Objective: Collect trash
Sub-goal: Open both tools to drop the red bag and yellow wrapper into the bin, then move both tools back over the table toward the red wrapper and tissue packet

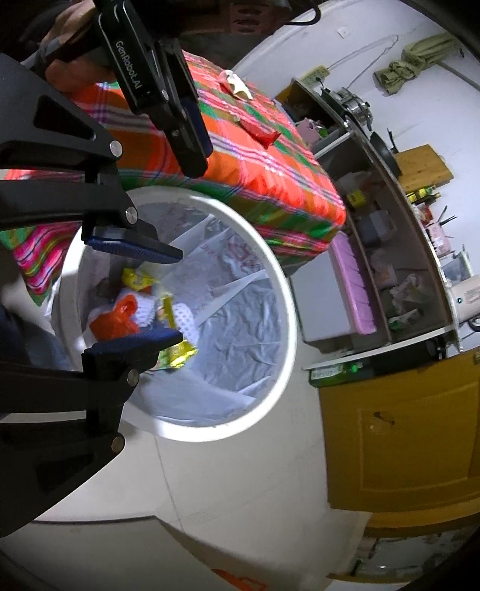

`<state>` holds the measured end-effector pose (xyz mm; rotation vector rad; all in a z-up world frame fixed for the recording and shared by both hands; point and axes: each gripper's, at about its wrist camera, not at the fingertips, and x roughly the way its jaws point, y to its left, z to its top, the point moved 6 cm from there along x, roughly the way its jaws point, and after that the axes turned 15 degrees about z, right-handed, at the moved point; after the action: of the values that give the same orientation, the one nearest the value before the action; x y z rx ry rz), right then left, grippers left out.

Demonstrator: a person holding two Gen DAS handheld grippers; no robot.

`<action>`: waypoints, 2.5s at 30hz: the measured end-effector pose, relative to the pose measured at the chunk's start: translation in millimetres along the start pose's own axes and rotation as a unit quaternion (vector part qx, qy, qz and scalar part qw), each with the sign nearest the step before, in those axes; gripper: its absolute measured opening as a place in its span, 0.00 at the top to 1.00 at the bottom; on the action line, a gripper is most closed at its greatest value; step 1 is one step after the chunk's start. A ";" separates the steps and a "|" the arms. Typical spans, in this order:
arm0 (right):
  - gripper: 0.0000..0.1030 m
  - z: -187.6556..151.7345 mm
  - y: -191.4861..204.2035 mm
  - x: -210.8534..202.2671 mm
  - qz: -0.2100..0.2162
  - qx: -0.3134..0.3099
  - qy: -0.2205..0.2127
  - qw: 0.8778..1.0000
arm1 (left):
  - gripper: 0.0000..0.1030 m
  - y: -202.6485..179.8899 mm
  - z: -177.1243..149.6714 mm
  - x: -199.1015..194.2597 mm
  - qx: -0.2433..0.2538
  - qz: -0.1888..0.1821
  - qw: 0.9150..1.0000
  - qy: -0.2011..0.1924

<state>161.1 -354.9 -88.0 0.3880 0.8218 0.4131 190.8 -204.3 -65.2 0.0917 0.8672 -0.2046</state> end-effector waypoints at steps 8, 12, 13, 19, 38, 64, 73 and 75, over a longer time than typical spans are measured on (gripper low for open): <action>0.63 10.0 30.3 -22.0 0.003 -0.031 -0.028 0.999 | 0.56 17.3 4.5 -29.9 -0.020 0.005 0.999 -0.032; 0.63 13.5 48.8 -28.7 0.007 -0.050 -0.037 0.998 | 0.56 26.6 4.5 -45.6 -0.026 0.009 0.998 -0.048; 0.63 14.1 53.7 -29.9 0.008 -0.055 -0.039 0.998 | 0.56 28.8 4.8 -49.1 -0.028 0.010 0.998 -0.052; 0.63 16.2 82.2 -32.8 0.021 -0.082 -0.043 0.995 | 0.56 45.2 2.9 -67.6 -0.037 0.016 0.997 -0.069; 0.63 8.5 154.9 -0.2 0.061 -0.137 -0.015 0.989 | 0.56 122.4 -21.0 -92.0 -0.094 0.058 0.990 -0.086; 0.58 30.2 212.9 96.3 0.113 -0.189 0.046 0.974 | 0.49 263.2 -36.2 -79.2 -0.177 0.151 0.970 -0.071; 0.58 54.8 213.1 132.8 0.109 -0.202 0.058 0.972 | 0.42 310.2 -24.1 -60.3 -0.195 0.176 0.963 -0.061; 0.58 58.6 212.5 141.0 0.107 -0.206 0.061 0.971 | 0.40 320.9 -20.7 -54.5 -0.203 0.180 0.961 -0.057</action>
<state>249.4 -114.0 -36.2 0.0631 0.7930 0.7986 210.2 120.2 -37.9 -0.1444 0.7482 0.3082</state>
